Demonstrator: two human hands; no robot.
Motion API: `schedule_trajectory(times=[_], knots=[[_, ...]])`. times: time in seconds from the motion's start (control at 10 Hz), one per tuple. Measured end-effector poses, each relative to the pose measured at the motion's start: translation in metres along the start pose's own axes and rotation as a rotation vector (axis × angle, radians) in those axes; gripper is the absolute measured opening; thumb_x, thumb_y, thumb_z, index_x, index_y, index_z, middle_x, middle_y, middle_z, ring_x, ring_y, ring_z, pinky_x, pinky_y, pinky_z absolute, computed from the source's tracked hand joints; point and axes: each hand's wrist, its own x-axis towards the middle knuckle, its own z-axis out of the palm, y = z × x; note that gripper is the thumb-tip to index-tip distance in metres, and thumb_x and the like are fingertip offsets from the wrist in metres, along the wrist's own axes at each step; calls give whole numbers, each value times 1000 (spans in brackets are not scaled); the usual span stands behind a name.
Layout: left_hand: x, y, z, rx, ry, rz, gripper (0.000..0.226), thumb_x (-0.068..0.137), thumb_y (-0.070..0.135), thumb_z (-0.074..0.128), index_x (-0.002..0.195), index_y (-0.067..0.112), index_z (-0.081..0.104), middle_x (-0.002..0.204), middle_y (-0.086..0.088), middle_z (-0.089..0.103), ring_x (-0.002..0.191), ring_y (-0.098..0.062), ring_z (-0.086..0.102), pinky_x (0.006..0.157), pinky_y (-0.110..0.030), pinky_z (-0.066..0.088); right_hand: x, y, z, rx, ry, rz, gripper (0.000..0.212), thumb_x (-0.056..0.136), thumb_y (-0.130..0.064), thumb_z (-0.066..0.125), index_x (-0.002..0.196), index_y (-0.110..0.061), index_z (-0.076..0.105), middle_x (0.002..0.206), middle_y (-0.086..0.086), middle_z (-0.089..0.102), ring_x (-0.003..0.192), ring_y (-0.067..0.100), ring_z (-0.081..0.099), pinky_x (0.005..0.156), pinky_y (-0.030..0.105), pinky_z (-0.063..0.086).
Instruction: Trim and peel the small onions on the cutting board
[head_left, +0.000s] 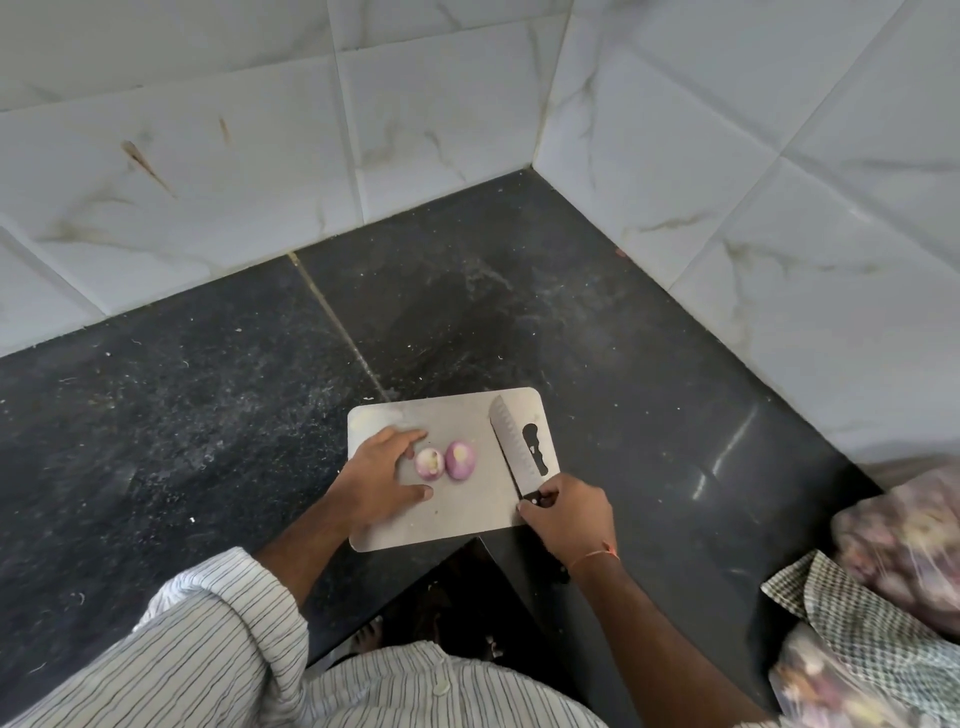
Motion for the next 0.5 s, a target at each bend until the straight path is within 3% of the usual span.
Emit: schedule_trajectory(times=[0.1,0.2,0.3,0.4,0.5], knots=[[1,-2,-1,24,-5,9,96,71,52,91,156,36,49,116,20,50,105,-9,49,104,-38,50,8,-9,5,-9,-8,6,29,81,-49,78,99,-27,71,91,-9,72,90,17,69,78,30,59],[0,-2,-1,8,0,17,96,71,59,88,156,36,49,117,19,51,104,-7,50,100,-31,50,13,-8,14,-95,39,-80,45,82,-68,71,106,-31,59,106,-11,61,98,16,60,82,36,58],[-9,5,-6,-24,37,15,84,79,71,69,153,33,53,118,18,55,99,-4,54,89,-20,47,8,-10,18,-254,211,-278,50,91,-72,53,121,-32,52,121,-11,55,108,17,54,79,38,58],[-18,9,-12,148,178,65,67,95,62,53,156,33,49,141,15,54,125,-6,54,107,-33,48,4,-17,24,-253,252,-506,58,100,-53,48,151,-25,46,156,-5,48,140,21,48,102,45,52],[-20,27,-17,416,337,212,63,105,43,44,166,31,34,163,9,43,152,-19,39,117,-43,40,2,-32,23,-305,251,-629,71,102,-42,43,167,-21,24,176,-4,21,161,21,24,125,55,32]])
